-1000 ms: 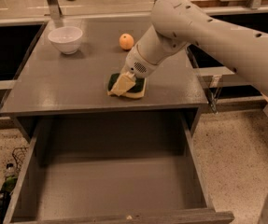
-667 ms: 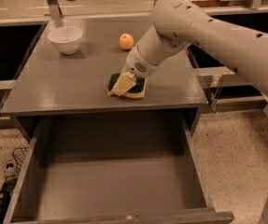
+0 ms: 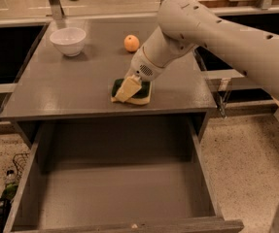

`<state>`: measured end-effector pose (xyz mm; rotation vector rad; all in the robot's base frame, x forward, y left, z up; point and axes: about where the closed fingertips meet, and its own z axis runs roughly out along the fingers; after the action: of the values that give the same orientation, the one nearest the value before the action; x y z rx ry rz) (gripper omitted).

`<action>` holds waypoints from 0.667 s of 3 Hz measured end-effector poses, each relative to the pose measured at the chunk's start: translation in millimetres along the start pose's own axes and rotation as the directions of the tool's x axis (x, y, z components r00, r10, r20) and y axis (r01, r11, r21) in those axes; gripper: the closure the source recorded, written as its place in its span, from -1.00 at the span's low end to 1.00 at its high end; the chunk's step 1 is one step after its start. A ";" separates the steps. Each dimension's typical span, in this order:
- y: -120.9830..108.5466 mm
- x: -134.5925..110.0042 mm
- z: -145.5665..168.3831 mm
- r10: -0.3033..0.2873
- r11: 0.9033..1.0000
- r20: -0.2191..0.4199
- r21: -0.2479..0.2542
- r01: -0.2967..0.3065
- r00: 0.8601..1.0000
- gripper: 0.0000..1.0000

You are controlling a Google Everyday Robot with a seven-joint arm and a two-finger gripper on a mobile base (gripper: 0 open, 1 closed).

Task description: Pick sponge from top drawer and place on counter

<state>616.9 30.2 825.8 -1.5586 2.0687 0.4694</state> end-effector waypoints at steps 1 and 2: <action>0.0 0.0 0.0 0.000 1.000 0.000 0.000 0.000 1.000 -0.93; 0.1 0.0 0.1 0.000 1.000 0.000 0.000 0.000 1.000 -1.00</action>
Offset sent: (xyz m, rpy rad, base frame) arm 0.0000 0.0000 0.0000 0.0000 0.0000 0.0000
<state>616.9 30.3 825.8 -1.5588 2.0687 0.4695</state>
